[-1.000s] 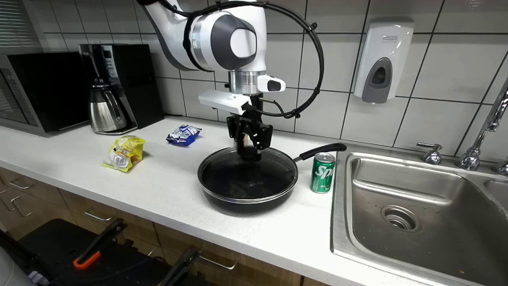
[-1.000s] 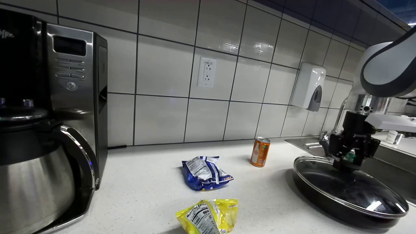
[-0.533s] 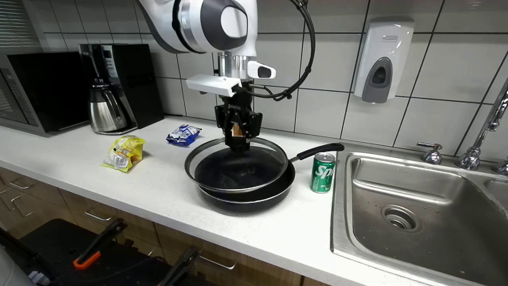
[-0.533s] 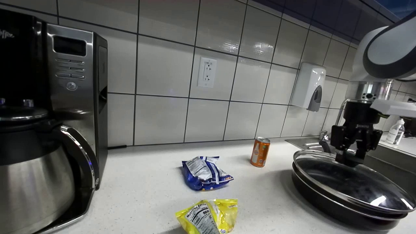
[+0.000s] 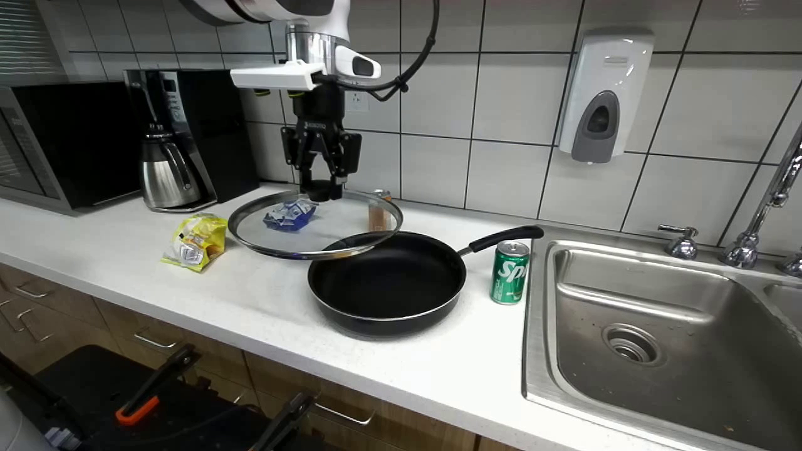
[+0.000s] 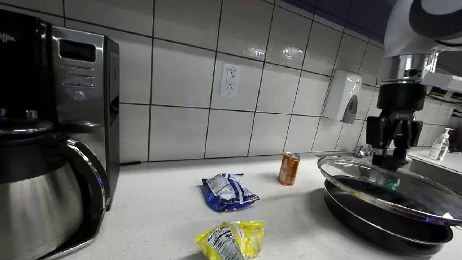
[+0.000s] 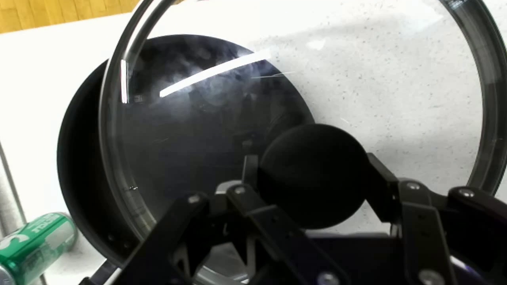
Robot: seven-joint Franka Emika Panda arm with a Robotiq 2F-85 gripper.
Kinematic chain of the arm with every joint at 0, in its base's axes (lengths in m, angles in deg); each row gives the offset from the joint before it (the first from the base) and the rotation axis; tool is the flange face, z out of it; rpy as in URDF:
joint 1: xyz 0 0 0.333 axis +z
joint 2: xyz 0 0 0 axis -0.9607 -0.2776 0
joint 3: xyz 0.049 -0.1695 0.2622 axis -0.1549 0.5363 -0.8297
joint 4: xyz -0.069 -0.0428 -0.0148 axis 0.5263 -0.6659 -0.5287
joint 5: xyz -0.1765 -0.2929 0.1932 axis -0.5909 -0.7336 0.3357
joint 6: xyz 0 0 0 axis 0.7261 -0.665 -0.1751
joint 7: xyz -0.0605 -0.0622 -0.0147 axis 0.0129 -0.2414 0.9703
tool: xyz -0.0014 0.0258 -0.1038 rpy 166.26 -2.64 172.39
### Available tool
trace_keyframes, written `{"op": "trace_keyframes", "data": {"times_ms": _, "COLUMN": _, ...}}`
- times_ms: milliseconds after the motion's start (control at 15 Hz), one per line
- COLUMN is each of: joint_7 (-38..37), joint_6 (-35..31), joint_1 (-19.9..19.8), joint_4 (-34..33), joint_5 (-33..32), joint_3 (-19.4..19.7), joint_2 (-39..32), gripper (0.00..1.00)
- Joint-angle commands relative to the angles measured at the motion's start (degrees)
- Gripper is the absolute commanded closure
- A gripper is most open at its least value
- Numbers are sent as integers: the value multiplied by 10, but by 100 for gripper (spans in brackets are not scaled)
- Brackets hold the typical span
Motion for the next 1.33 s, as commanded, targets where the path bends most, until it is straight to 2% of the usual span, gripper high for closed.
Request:
{"op": "trace_keyframes", "data": {"times_ms": 0, "joint_7": 20, "joint_6": 27, "joint_1": 14, "joint_4": -30, "joint_5": 29, "joint_3": -19, "joint_2": 1, "gripper": 61}}
{"op": "trace_keyframes", "data": {"times_ms": 667, "joint_7": 53, "joint_6": 19, "joint_1": 65, "joint_4": -84, "joint_5": 92, "joint_3": -72, "joint_2": -70, "gripper": 61}}
{"op": "trace_keyframes", "data": {"times_ms": 1267, "joint_7": 93, "joint_6": 0, "joint_1": 76, "joint_4": -115, "joint_5": 92, "joint_3": -100, "joint_2": -143, "gripper": 61}}
